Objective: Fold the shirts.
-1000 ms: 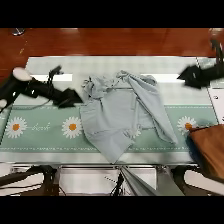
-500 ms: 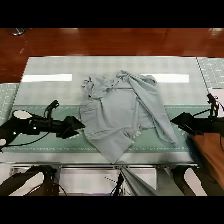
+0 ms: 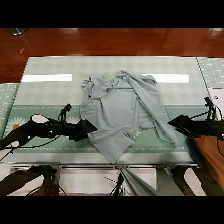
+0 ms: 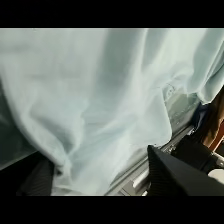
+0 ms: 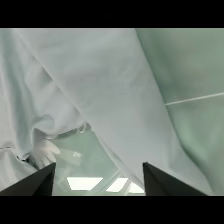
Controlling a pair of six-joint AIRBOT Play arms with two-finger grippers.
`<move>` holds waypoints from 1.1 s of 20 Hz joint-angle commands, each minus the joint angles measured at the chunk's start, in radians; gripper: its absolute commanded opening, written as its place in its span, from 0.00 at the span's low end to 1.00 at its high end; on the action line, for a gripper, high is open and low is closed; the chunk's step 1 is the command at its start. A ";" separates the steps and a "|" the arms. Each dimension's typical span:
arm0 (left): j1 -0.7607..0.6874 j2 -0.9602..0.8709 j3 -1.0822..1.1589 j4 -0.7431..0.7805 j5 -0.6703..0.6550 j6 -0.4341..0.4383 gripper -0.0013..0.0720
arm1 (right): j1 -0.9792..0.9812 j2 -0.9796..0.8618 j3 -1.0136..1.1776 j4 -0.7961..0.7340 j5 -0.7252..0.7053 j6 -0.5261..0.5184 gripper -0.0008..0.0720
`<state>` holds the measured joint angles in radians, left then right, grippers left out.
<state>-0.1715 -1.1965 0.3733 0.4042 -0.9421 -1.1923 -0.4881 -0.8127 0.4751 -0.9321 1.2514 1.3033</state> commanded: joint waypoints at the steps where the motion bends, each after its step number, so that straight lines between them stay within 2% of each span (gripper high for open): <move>1: -0.034 -0.019 -0.002 -0.119 0.041 0.112 0.07 | -0.001 0.001 -0.002 -0.087 -0.023 0.032 0.86; 2: -0.034 -0.019 -0.002 -0.146 0.040 0.148 0.05 | -0.001 0.001 -0.002 -0.158 -0.027 0.069 0.86; 4: -0.034 -0.019 0.004 -0.163 0.041 0.155 0.05 | -0.001 0.001 -0.002 -0.292 -0.018 0.123 0.86; 7: -0.034 -0.019 0.014 -0.164 0.042 0.155 0.05 | 0.000 -0.001 -0.002 -0.355 0.005 0.140 0.86; 9: -0.034 -0.019 0.014 -0.166 0.042 0.155 0.05 | 0.000 -0.039 -0.002 -0.329 0.004 0.131 0.86; 12: -0.034 -0.019 0.014 -0.166 0.042 0.155 0.05 | 0.000 -0.133 -0.002 -0.168 -0.023 0.044 0.86; 15: -0.034 -0.020 0.014 -0.166 0.042 0.155 0.05 | 0.000 -0.238 -0.002 -0.135 -0.031 0.023 0.86; 18: -0.034 -0.020 0.014 -0.166 0.045 0.155 0.05 | 0.000 -0.297 -0.002 -0.024 -0.038 -0.043 0.86; 19: -0.034 -0.020 0.014 -0.166 0.045 0.155 0.05 | 0.006 -0.309 -0.002 0.016 -0.034 -0.067 0.82; 20: -0.034 -0.020 0.014 -0.166 0.045 0.155 0.05 | 0.021 -0.317 -0.001 0.035 -0.029 -0.087 0.66; 22: -0.034 -0.019 0.014 -0.166 0.045 0.155 0.05 | 0.076 -0.321 -0.001 0.067 -0.029 -0.138 0.05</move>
<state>-0.2054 -1.2156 0.3870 0.2386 -0.8974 -1.0378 -0.4561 -1.1080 0.4740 -0.9459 1.2198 1.2442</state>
